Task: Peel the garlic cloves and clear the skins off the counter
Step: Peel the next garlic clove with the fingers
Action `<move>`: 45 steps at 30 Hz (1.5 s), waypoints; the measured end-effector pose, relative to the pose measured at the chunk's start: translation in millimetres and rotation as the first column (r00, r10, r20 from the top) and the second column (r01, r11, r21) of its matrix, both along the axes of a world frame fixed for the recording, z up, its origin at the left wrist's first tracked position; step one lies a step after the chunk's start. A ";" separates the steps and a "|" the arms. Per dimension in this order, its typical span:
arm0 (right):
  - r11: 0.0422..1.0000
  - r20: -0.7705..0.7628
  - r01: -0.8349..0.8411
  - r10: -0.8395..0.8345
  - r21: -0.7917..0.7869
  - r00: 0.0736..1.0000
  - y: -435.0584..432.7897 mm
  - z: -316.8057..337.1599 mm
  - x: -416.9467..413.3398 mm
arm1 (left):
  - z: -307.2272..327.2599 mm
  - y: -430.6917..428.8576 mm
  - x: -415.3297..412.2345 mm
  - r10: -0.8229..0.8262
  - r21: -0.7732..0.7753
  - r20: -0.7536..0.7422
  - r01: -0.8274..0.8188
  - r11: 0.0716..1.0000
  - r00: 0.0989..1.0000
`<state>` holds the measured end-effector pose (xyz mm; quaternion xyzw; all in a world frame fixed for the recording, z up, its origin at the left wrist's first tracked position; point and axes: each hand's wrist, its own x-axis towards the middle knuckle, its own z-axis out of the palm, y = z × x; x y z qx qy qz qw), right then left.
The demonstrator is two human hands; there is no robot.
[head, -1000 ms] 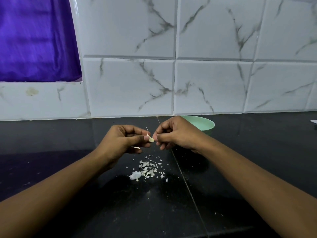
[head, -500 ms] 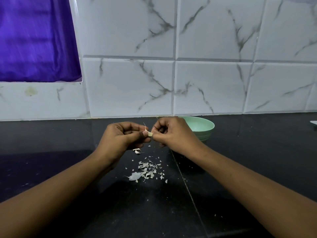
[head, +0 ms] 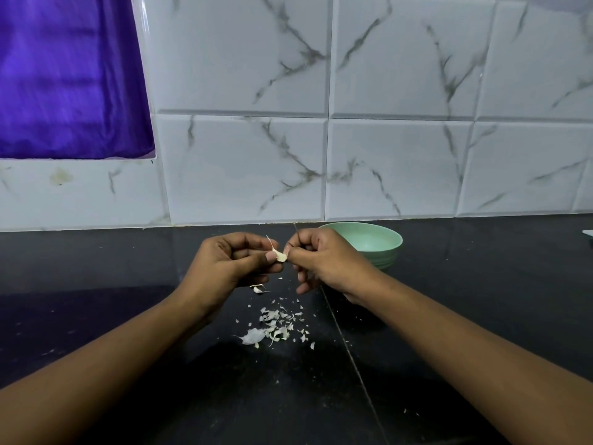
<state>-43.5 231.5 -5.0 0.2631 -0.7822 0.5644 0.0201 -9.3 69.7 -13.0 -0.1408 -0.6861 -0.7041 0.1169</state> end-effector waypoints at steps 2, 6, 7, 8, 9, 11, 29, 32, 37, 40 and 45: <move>1.000 -0.014 -0.004 0.004 -0.008 1.000 -0.3 -1.1 -0.7 | 0.7 -0.7 0.0 0.001 -0.018 -0.005 -0.001 1.000 1.000; 1.000 -0.042 0.009 -0.011 -0.029 0.999 -1.2 -2.1 -1.7 | 1.5 0.0 -0.6 0.008 -0.004 0.006 -0.008 1.000 1.000; 1.000 -0.052 0.011 -0.013 -0.027 0.999 -1.0 -2.2 -1.8 | 1.5 0.6 -1.1 0.008 0.008 0.016 -0.008 1.000 1.000; 1.000 -0.072 0.014 -0.015 -0.013 0.997 -0.8 -2.3 -1.3 | 1.3 0.9 -1.4 0.007 0.020 0.027 -0.007 1.000 1.000; 1.000 -0.107 0.023 -0.022 0.012 0.994 -0.4 -2.2 -1.1 | 1.0 1.2 -1.8 0.003 0.033 0.040 -0.004 0.999 0.999; 0.995 -0.209 0.068 -0.051 0.074 0.977 0.6 -1.6 -0.1 | -0.1 1.9 -2.3 -0.008 0.053 0.066 0.004 0.999 0.998; 0.980 -0.327 0.192 -0.163 0.059 0.931 2.7 1.7 -0.8 | -3.8 2.4 -5.2 -0.057 0.064 0.054 0.053 0.997 0.997; 0.979 -0.144 0.196 -0.201 -0.053 0.969 11.2 9.0 -5.9 | -4.1 3.5 -5.8 -0.068 0.074 0.061 0.064 0.995 0.996; 0.981 0.040 -0.002 -0.005 0.193 0.999 21.1 16.5 -6.3 | -4.3 -2.4 -8.8 -0.075 0.097 0.102 0.065 0.993 0.992; 0.945 0.033 -0.075 0.068 0.318 0.997 23.1 16.6 -4.8 | -5.6 -5.8 -10.1 -0.064 0.071 0.125 0.056 0.996 0.990; 0.936 0.017 -0.115 0.116 0.333 0.993 17.7 8.2 -6.1 | -7.1 -7.3 -10.8 -0.050 0.047 0.147 0.044 0.998 0.988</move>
